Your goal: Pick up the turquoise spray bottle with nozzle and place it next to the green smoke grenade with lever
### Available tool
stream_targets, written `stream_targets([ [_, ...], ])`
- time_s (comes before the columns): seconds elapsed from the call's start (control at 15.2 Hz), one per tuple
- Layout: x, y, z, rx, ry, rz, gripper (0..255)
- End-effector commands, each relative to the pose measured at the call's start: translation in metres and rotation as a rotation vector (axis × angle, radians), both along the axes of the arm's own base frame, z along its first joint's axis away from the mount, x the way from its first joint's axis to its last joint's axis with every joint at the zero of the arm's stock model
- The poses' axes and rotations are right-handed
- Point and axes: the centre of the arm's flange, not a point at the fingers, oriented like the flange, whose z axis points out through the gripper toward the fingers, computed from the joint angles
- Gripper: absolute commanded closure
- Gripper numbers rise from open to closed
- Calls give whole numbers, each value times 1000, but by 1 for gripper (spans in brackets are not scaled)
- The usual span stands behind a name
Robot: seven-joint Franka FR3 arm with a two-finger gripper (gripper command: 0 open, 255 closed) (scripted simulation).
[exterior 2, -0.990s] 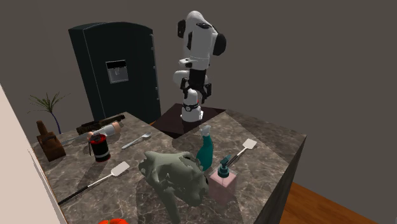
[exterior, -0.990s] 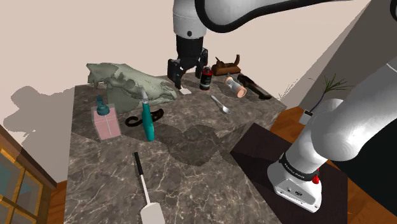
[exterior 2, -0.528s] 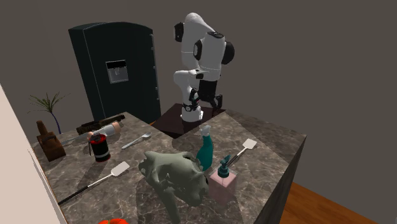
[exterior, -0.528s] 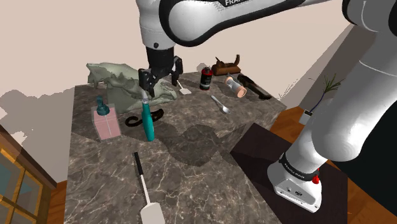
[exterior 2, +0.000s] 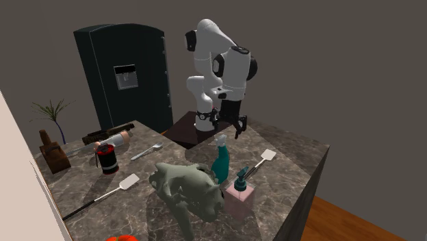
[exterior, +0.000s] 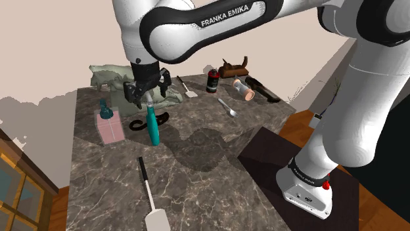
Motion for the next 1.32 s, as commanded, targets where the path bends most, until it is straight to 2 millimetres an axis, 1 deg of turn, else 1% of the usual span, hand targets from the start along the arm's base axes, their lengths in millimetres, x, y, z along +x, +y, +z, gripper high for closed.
stream_targets([
  [0.0, 1, -1, -11, 0, 0, 0, 0],
  [0.2, 2, -3, -25, 0, 0, 0, 0],
  [0.66, 2, -3, -25, 0, 0, 0, 0],
  [0.73, 2, -3, -25, 0, 0, 0, 255],
  [1.25, 2, -3, -25, 0, 0, 0, 255],
])
